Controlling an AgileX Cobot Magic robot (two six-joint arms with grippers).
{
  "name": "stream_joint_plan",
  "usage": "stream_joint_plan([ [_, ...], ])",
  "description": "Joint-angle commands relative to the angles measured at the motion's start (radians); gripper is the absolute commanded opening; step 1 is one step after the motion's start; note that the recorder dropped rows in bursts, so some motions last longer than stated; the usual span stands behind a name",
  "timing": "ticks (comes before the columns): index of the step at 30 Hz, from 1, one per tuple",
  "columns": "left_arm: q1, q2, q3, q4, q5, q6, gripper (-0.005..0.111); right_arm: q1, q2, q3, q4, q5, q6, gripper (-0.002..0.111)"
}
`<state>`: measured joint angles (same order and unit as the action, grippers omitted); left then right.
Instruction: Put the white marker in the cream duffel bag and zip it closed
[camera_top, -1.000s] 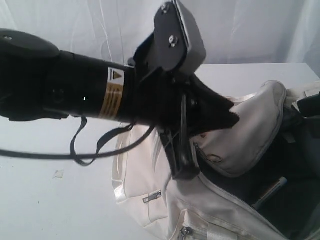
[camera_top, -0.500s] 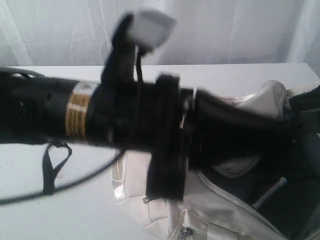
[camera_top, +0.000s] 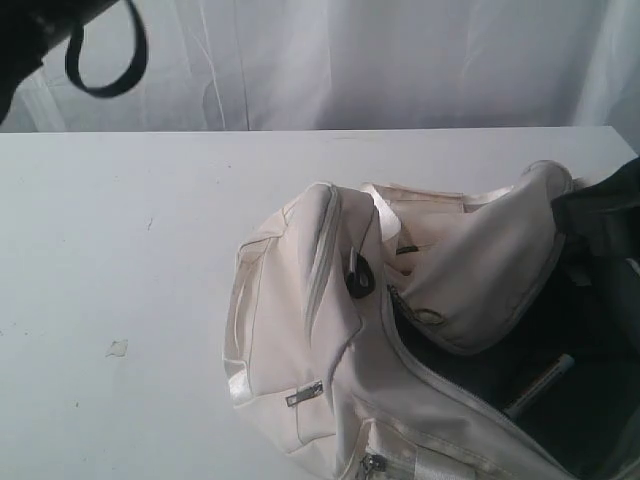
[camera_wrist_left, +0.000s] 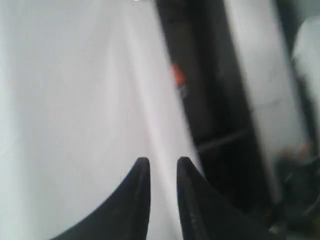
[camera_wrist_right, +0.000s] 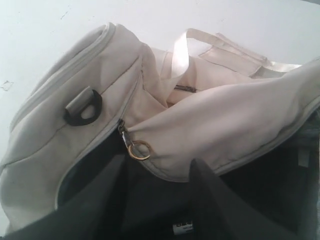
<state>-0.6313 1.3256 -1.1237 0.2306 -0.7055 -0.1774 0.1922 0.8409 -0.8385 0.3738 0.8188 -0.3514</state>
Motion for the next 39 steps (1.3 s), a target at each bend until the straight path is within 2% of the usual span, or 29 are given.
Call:
stream_joint_plan([
  [1,0.063,-0.009,-0.023,-0.623,0.566,0.777,0.025,-0.003,-0.002,0.002,0.019,0.014,-0.011,0.038],
  [3,0.109,-0.009,-0.023,-0.858,0.852,0.906,0.025,-0.003,-0.002,0.002,0.019,0.010,-0.015,0.038],
  [4,0.150,-0.007,-0.015,-0.883,1.065,0.875,0.025,-0.003,-0.002,0.002,0.019,-0.004,-0.018,0.038],
  [6,0.164,-0.007,0.015,-0.834,1.190,0.772,0.025,-0.003,-0.002,0.002,0.019,-0.014,-0.020,0.038],
  [8,0.164,-0.007,0.052,-0.710,1.389,0.655,0.025,-0.003,-0.002,0.002,0.019,-0.014,-0.024,0.038],
  [10,0.164,-0.007,0.065,-0.661,1.457,0.548,0.025,-0.003,-0.002,0.002,0.019,-0.017,-0.037,0.038],
  [13,0.164,-0.009,0.063,-0.685,1.362,0.484,0.026,-0.003,-0.002,0.002,0.019,-0.037,-0.037,0.038],
  [15,0.164,-0.011,0.063,-0.772,1.294,0.525,0.044,-0.003,-0.002,0.002,0.019,-0.044,-0.041,0.038],
  [16,0.164,-0.011,0.063,-0.795,1.250,0.519,0.059,-0.003,-0.002,0.002,0.019,-0.044,-0.045,0.038],
  [17,0.164,-0.009,0.063,-0.794,1.230,0.514,0.068,-0.003,-0.002,0.002,0.019,-0.046,-0.048,0.038],
  [18,0.164,-0.009,0.063,-0.794,1.189,0.509,0.071,-0.003,-0.002,0.002,0.019,-0.055,-0.053,0.038],
  [20,0.162,0.009,0.063,-0.829,1.148,0.498,0.068,-0.003,-0.002,0.002,0.019,-0.072,-0.061,0.038],
  [25,0.120,0.071,0.063,-0.846,1.098,0.498,0.068,-0.003,-0.002,0.002,0.019,-0.103,-0.074,0.038],
  [33,0.117,0.119,0.063,-0.941,1.047,0.498,0.068,-0.003,-0.002,0.002,0.019,-0.101,-0.096,0.038],
  [39,0.062,0.156,0.063,-0.946,0.960,0.518,0.068,-0.003,0.000,0.010,0.017,-0.054,-0.142,0.038],
])
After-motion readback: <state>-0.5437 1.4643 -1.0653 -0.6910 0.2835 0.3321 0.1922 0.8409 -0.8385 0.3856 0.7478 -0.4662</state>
